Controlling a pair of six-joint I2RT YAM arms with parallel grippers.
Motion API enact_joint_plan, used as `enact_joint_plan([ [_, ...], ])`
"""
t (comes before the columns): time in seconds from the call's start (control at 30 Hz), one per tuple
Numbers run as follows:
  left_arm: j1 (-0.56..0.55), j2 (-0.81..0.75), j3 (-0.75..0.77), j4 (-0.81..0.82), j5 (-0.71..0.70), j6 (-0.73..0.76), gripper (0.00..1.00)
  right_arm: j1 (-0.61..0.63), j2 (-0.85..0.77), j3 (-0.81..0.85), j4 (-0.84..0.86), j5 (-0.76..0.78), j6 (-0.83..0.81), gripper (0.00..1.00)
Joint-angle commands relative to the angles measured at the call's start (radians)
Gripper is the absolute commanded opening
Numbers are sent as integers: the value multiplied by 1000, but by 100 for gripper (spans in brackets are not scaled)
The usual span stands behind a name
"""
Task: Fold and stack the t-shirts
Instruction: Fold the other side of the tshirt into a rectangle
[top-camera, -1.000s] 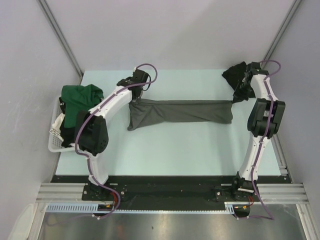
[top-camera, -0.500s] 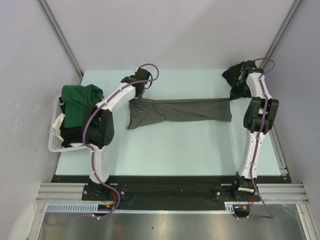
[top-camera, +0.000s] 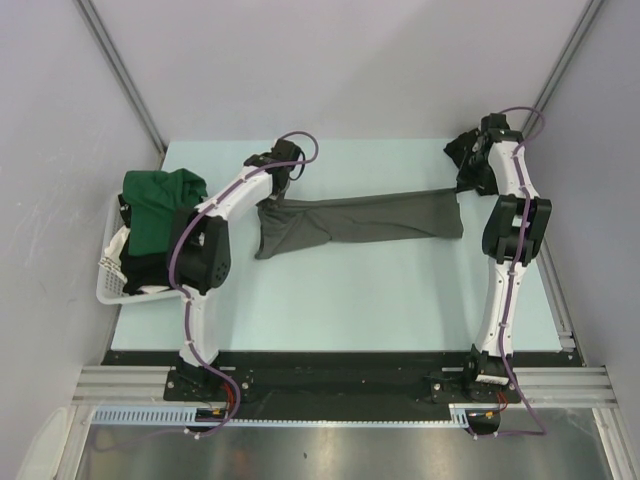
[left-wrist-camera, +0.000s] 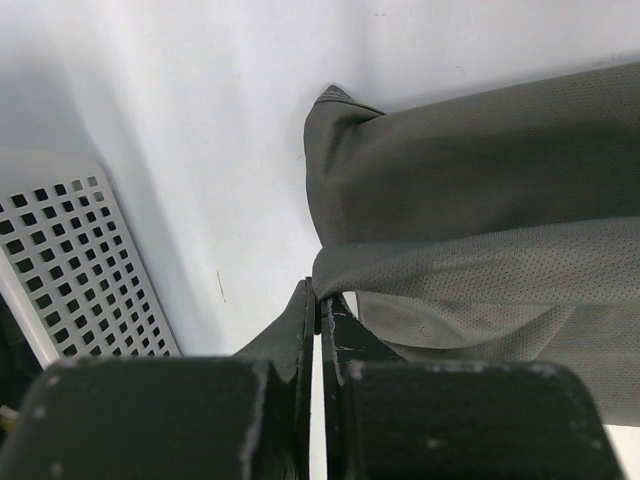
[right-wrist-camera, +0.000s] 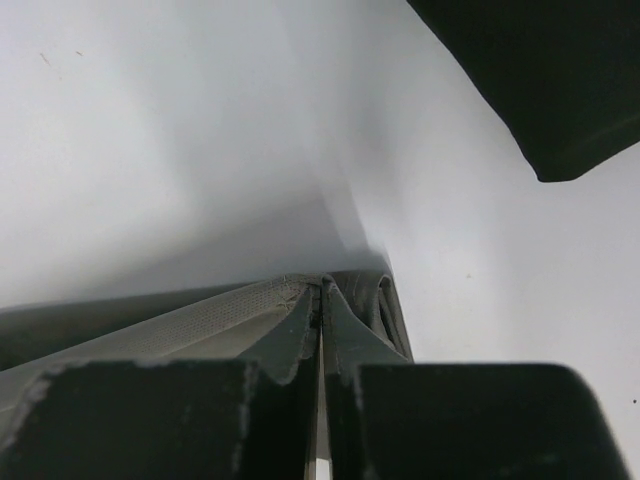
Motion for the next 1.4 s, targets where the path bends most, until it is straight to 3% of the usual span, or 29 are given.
enact_joint_plan([
  [0.0, 20, 4, 41, -19, -13, 22, 0, -4, 28, 32, -1, 39, -26, 13],
  [0.13, 18, 19, 50, -28, 4, 22, 3, -5, 25, 3, -2, 53, -21, 30],
  [0.17, 18, 21, 53, -31, 4, 20, 6, -5, 20, -9, -1, 54, -18, 34],
  [0.2, 18, 24, 56, -34, 4, 20, 9, -5, 17, -9, -1, 53, -18, 46],
  [0.27, 18, 25, 59, -39, 3, 18, 16, -5, 11, -20, -1, 56, -15, 52],
  [0.3, 18, 24, 61, -43, 1, 17, 17, -5, -1, -24, -2, 57, -11, 65],
  [0.33, 20, 22, 59, -43, 1, 17, 18, -5, -9, -29, 1, 57, -11, 99],
  [0.47, 20, 16, 61, -46, -11, 17, 31, -4, -59, -63, 8, 45, -4, 100],
  [0.7, 25, 19, 79, -51, -33, 14, 41, 0, -104, -83, 30, 28, -4, 100],
  [1.37, 23, -128, -5, -131, 23, -81, 41, 124, 25, 91, 45, 51, -66, 100],
])
